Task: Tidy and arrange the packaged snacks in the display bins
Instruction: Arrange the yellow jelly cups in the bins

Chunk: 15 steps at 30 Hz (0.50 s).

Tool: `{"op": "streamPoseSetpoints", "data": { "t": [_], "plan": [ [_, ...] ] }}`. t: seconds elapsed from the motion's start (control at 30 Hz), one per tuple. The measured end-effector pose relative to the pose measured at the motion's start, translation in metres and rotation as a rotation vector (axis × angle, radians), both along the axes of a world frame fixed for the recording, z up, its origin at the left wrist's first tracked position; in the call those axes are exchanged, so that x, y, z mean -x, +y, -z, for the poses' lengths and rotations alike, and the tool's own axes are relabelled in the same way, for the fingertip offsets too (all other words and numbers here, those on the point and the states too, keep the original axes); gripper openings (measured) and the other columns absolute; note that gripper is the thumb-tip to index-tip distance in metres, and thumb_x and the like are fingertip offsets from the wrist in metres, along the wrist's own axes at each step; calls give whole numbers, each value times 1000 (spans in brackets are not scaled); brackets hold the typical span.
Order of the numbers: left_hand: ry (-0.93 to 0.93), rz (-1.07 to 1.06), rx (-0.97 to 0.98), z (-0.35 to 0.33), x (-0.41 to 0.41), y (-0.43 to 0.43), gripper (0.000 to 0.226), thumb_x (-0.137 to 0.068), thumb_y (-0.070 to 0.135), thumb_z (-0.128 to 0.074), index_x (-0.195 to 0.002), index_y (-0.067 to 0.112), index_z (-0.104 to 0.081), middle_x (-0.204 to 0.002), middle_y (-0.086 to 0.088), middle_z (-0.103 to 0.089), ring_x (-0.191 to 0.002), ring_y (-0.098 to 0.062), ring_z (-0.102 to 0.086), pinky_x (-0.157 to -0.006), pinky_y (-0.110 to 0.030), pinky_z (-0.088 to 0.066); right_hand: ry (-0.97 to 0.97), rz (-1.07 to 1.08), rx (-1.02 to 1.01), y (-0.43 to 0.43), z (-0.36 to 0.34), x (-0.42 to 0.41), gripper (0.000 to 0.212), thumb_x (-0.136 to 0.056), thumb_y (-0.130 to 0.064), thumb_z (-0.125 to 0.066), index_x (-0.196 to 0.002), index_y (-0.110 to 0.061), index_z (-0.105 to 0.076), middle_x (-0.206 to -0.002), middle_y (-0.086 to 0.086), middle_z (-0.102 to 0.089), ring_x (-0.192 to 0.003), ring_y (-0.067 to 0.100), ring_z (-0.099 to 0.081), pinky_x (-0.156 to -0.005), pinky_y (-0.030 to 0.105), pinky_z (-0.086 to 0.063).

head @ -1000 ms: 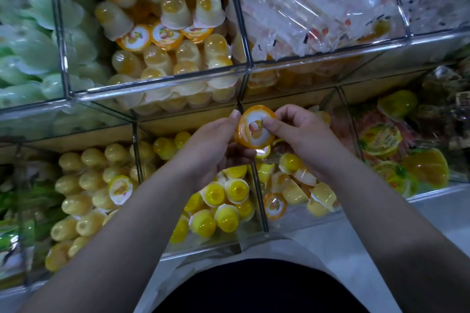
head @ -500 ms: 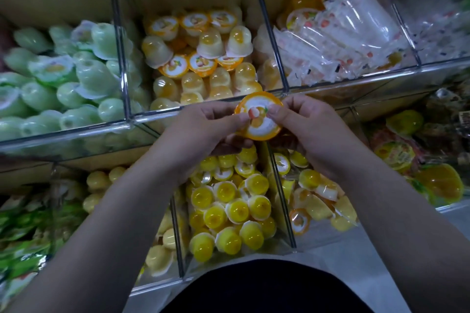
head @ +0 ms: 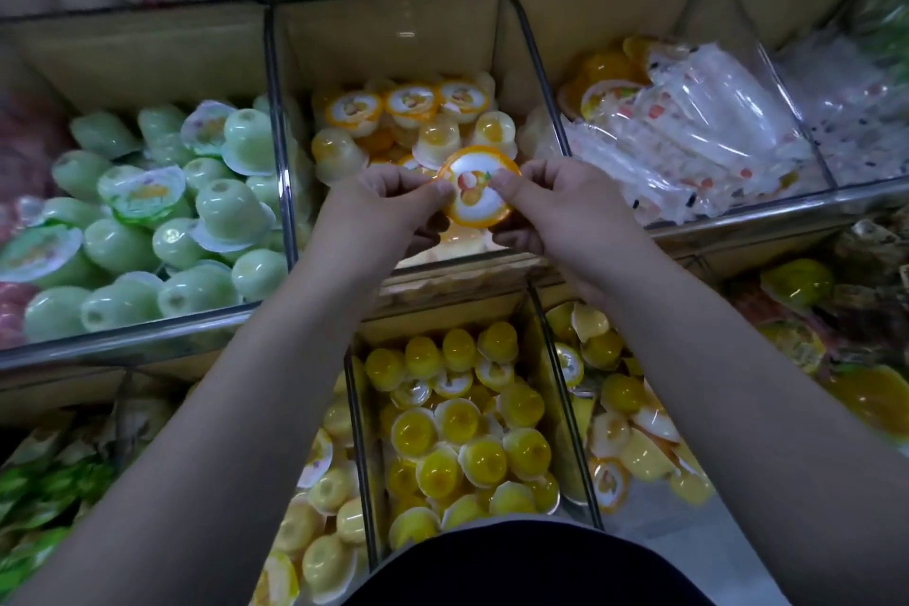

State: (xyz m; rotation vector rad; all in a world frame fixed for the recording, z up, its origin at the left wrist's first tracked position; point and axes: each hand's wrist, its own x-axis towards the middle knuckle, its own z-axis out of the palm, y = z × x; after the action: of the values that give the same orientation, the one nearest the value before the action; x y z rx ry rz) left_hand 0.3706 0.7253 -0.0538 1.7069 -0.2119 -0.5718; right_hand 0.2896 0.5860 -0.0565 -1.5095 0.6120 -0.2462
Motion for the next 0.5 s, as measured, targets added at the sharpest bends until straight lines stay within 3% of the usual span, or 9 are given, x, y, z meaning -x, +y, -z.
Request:
{"op": "streamPoseSetpoints", "data": {
  "t": [0.1,0.2,0.5],
  "plan": [
    [65,-51,18,5,-17,-9,9,-93,14,-63,-85,18,-63,-78,-1,-68,-71,-11,-66,-65,-25,-57,41,16,22,-7,8,-28,9,-92,-23,-65,-91,-18,-58,-98,6,-64,-73,12,-71,-64,23,-57],
    [119,-91,15,16,-30,-18,8,-95,15,-60,-90,21,-60,-91,-2,-70,-82,-13,-68,-65,-27,-54,79,4,43,-12,17,-51,9,-93,-22,-64,-98,-20,-57,-101,2,-61,-80,12,-69,-63,20,-55],
    [248,-191,59,35,-50,-26,17,-96,14,-54,-111,18,-61,-102,-2,-71,-94,-14,-69,-82,-29,-55,142,-64,85,-19,36,-85,18,-94,-11,-61,-92,-27,-55,-94,2,-64,-78,11,-68,-61,22,-56]
  ]
}}
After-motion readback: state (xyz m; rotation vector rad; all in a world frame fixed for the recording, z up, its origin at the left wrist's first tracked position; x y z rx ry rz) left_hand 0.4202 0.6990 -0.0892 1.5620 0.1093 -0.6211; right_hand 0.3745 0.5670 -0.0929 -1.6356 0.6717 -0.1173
